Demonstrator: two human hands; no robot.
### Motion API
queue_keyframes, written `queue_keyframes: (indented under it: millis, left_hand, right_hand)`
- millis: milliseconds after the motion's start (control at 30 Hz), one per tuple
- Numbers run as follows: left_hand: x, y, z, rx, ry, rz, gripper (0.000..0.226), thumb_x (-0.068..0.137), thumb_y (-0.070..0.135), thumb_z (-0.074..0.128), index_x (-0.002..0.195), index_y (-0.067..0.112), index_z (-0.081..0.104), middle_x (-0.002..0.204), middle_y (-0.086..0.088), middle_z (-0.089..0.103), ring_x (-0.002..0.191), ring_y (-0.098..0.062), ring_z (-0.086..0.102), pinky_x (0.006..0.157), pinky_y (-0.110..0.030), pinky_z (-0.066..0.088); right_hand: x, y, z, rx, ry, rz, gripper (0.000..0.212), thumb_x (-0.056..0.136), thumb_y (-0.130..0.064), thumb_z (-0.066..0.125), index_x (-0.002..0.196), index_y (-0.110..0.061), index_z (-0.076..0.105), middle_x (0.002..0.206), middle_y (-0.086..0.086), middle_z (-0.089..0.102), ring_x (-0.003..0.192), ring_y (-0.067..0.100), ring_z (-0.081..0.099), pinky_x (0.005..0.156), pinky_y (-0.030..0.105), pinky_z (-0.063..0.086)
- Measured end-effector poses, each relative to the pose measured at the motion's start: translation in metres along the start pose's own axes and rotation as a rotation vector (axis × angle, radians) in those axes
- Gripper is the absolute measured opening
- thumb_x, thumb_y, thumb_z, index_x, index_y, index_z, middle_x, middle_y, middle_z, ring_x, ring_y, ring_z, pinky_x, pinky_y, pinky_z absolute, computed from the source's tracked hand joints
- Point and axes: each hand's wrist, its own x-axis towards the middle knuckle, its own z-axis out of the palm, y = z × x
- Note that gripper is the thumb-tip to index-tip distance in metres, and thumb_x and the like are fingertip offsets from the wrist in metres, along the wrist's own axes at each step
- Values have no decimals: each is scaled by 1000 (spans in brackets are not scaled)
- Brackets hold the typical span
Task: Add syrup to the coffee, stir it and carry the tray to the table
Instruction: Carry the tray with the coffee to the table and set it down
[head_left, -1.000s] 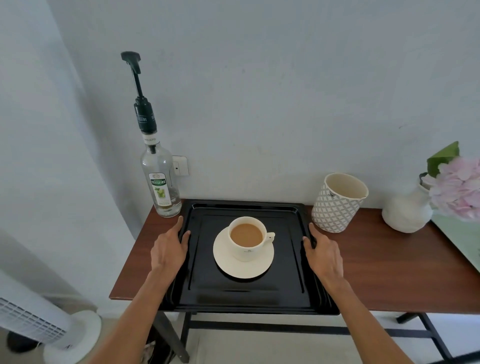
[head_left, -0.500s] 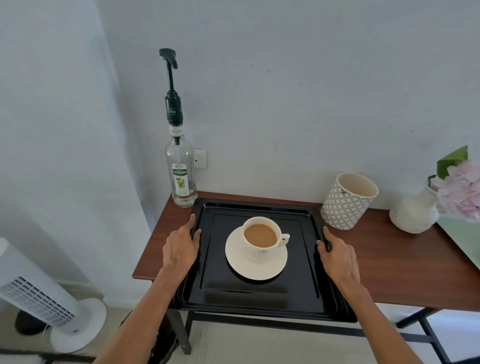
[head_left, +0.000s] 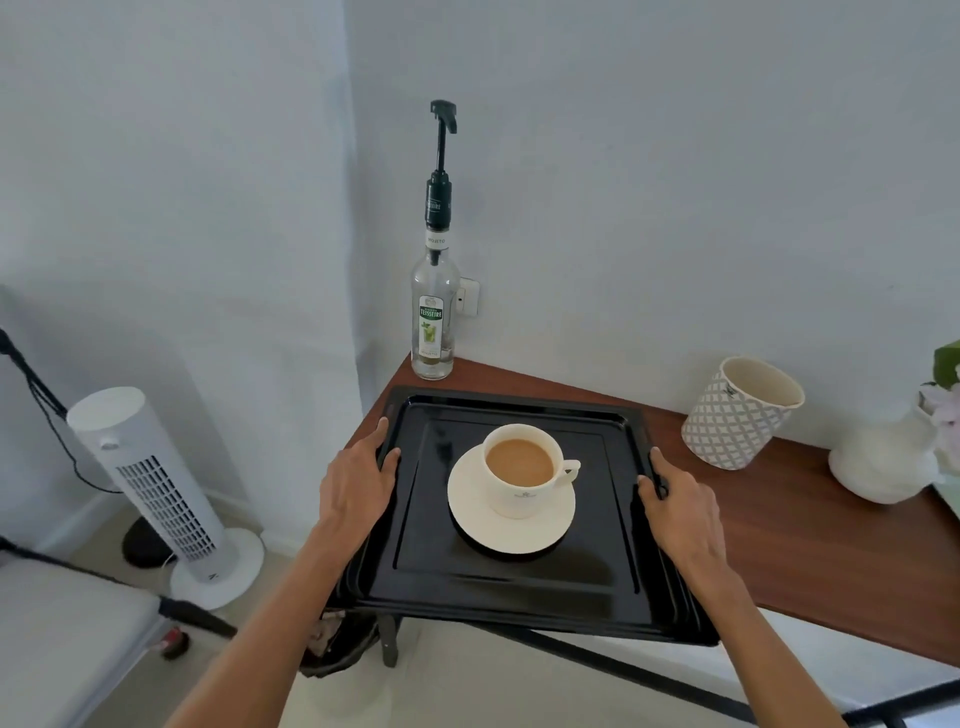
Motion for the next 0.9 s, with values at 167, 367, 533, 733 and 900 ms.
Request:
queue_keyframes:
  millis: [167, 367, 533, 733, 900]
  left_hand:
    - [-31, -24, -32, -4, 61, -49, 52, 104, 28, 55, 153, 17, 45, 114, -18, 75, 101, -40, 70, 87, -49, 56]
    - [-73, -55, -73, 12, 179, -141, 52, 104, 29, 56, 153, 15, 46, 119, -18, 74, 97, -37, 72, 76, -39, 55]
    - [-111, -86, -109, 43, 292, -244, 51, 102, 30, 59, 151, 19, 50, 116, -21, 74, 103, -40, 70, 77, -45, 55]
    - [-159, -128, -154, 37, 399, -339, 54, 102, 25, 59, 153, 14, 46, 119, -18, 74, 106, -38, 69, 87, -45, 56]
    - [-202, -158, -193, 79, 494, -440, 52, 101, 26, 61, 151, 15, 49, 120, -17, 75, 107, -37, 70, 84, -45, 55]
  right_hand:
    - [-16, -24, 9, 18, -65, -78, 49, 102, -25, 53, 150, -18, 45, 68, 5, 63, 66, 23, 59, 62, 35, 41]
    - [-32, -63, 24, 44, -132, -205, 49, 102, -25, 52, 151, -17, 45, 69, 5, 62, 67, 24, 61, 62, 35, 45]
    - [-49, -104, 40, 79, -192, -303, 48, 102, -24, 53, 149, -18, 47, 58, -3, 59, 55, 14, 57, 47, 29, 39]
    - [-75, -161, 67, 130, -275, -439, 49, 100, -22, 54, 148, -17, 49, 53, -2, 58, 51, 12, 56, 53, 30, 37]
    - [-101, -216, 92, 160, -345, -528, 49, 100, -24, 54, 148, -19, 48, 58, 0, 62, 57, 11, 57, 61, 33, 43]
